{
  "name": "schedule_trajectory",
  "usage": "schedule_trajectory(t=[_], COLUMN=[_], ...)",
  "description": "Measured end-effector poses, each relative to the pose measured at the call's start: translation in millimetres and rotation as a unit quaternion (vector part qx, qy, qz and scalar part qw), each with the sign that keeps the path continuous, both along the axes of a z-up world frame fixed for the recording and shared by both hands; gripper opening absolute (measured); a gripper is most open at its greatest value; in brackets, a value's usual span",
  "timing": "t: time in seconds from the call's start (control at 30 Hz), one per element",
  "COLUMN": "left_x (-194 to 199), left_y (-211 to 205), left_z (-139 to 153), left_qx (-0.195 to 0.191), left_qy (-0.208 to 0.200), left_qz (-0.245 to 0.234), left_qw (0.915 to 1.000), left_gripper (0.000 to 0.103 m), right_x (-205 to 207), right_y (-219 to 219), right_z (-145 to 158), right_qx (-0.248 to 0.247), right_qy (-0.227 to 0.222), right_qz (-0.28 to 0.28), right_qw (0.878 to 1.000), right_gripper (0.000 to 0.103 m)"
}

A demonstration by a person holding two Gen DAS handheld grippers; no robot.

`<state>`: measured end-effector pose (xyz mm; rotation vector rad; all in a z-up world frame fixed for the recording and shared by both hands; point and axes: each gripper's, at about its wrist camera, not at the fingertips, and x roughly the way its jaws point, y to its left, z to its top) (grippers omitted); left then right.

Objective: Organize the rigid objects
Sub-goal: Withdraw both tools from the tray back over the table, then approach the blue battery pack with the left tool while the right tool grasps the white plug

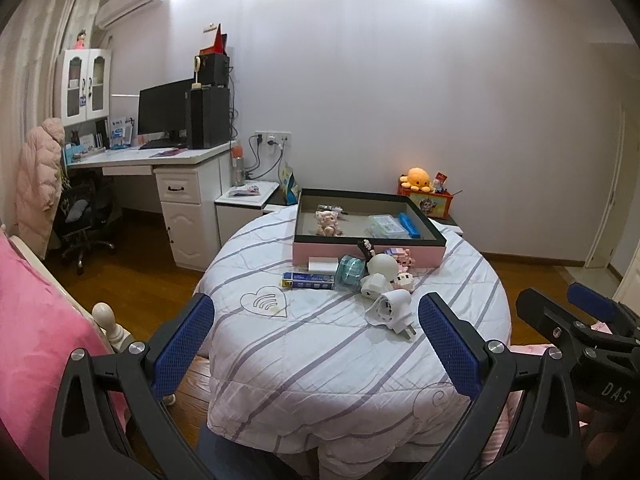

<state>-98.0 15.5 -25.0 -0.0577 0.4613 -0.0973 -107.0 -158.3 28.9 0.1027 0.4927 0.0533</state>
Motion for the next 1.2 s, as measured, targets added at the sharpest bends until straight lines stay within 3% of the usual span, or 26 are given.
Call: schedule_trajectory(t=[0.27,0.47,0.67,0.87,1.2], left_x=[4.4,26.1,57.3,93.9,163.3], left_y=[1.9,3.0,11.2,14.0,14.5], left_z=[-9.1,-25.8,-41.9,-56.3,-95.2], left_qx=[0.001,0.010,-0.004,0.018,0.026], left_qy=[0.010,0.035,0.072,0.098,0.154], left_qz=[0.003,0.003,0.006,0.010,0.000], left_qw=[0.9999,0.9993,0.9973,0.9950,0.9877], left_gripper=[0.103,0.103,0.103,0.103,0.103], right_x=[3.8,21.1,49.4,81.0,139.2], right_y=[0.2,-1.6,-4.3,-5.0,-5.6], right_z=[-3.0,-13.9,-25.5,-39.1,-92.4], right_qx=[-0.004,-0.019,-0.032,-0.031,-0.023], right_qy=[0.006,0.034,0.079,0.114,0.186], right_qz=[0.000,0.001,0.010,0.025,0.053], right_qw=[1.000,0.999,0.996,0.993,0.981], right_gripper=[0.103,0.103,0.103,0.103,0.103])
